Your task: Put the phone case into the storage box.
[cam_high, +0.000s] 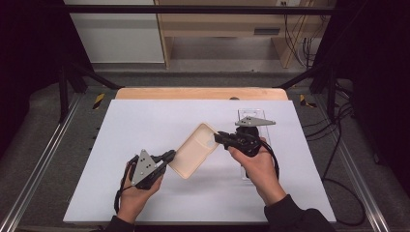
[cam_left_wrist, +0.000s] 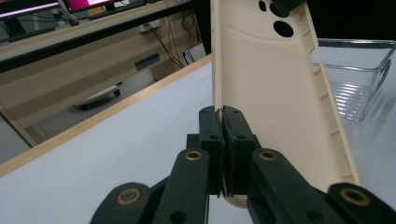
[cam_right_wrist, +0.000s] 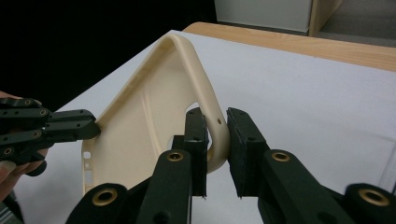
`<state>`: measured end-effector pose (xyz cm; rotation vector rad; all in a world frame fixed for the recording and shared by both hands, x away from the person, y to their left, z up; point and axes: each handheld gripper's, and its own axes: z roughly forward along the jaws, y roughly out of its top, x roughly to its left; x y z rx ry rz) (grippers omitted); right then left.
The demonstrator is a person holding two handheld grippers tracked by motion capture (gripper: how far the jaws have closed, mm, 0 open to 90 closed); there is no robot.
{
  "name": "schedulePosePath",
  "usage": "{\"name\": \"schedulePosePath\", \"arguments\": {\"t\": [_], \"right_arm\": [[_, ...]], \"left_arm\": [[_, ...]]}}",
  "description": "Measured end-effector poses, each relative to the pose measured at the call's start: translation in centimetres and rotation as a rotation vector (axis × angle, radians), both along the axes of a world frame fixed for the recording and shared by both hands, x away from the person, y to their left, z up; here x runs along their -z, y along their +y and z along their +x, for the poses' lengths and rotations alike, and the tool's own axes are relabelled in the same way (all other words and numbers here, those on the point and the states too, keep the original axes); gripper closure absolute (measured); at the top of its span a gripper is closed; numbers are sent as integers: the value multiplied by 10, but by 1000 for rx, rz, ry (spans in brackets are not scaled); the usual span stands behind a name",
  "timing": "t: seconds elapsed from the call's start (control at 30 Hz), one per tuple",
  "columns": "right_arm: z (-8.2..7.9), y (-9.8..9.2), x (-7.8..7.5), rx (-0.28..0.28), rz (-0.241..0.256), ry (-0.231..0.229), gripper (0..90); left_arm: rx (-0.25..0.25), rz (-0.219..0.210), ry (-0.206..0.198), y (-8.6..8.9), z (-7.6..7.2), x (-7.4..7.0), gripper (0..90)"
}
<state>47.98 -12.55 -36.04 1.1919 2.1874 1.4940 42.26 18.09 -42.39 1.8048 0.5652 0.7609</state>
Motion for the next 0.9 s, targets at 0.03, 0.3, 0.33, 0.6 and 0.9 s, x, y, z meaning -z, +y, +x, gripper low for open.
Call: {"name": "schedulePosePath", "arguments": {"t": [0.03, 0.3, 0.33, 0.6, 0.9], "right_arm": [[0, 0, 0, 3, -7, -7, 786], [5, 7, -6, -8, -52, -45, 791], [5, 9, -7, -12, -58, -48, 791], [5, 20, -12, -35, -92, -83, 793], [14, 14, -25, -26, -126, -137, 793]], "left_arm": [[-2, 1, 5, -1, 1, 1, 880], [-12, -10, 42, -1, 4, 6, 878], [-16, -4, 35, 0, 5, 6, 878], [-37, -22, 75, 5, 10, 10, 867], [-28, -84, 75, 7, 12, 12, 536]]}}
